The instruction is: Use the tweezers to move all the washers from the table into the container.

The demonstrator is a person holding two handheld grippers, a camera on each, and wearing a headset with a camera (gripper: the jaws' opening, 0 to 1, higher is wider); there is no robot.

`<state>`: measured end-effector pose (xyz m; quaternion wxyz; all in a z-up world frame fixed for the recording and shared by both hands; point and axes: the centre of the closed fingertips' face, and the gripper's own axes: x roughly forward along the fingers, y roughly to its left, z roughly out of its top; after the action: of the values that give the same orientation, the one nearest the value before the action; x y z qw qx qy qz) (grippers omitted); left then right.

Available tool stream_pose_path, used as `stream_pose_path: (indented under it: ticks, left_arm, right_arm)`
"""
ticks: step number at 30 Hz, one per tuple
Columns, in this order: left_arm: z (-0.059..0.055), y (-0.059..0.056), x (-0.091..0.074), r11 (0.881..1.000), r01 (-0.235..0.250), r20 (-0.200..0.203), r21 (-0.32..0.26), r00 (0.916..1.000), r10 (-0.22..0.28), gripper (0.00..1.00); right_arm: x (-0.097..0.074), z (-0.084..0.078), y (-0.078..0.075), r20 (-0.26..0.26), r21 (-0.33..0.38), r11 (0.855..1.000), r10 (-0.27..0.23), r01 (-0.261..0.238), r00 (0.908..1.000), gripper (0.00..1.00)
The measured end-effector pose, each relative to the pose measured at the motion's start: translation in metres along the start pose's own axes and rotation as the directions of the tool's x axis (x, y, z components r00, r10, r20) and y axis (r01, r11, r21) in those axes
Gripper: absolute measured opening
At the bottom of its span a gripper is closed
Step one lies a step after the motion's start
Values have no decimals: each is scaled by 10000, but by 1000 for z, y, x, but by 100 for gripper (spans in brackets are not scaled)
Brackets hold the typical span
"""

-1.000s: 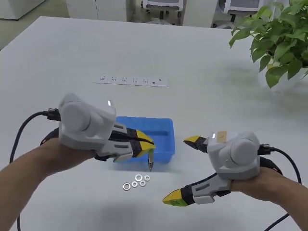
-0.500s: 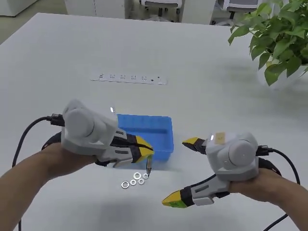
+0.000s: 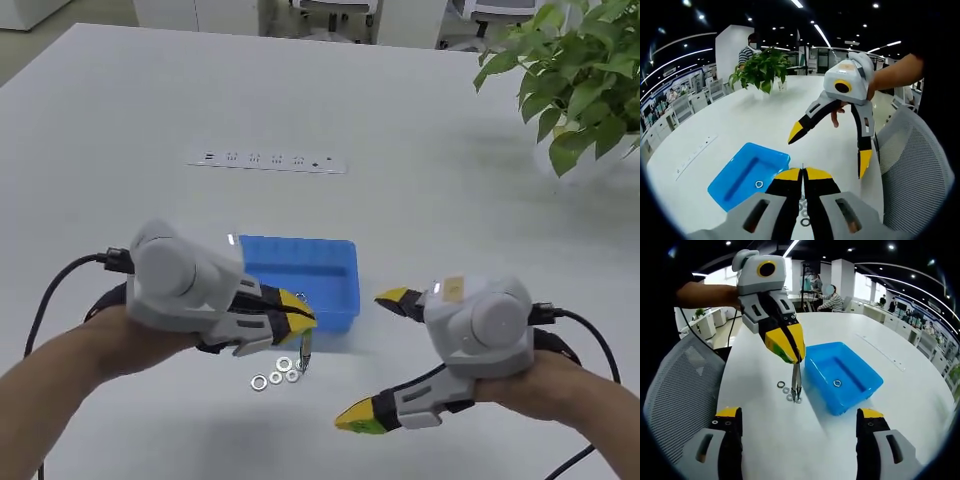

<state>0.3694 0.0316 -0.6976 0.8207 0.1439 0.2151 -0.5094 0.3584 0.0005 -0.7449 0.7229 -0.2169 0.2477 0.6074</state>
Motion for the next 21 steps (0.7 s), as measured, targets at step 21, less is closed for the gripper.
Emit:
stream_pose_path:
  ticks: [21]
  left_arm:
    - [-1,-8,1,9972,530,-231,535,9984,-519,5]
  right_arm:
    - [15,3,19,-572,-1520,9774,1397,-1469,9885,58]
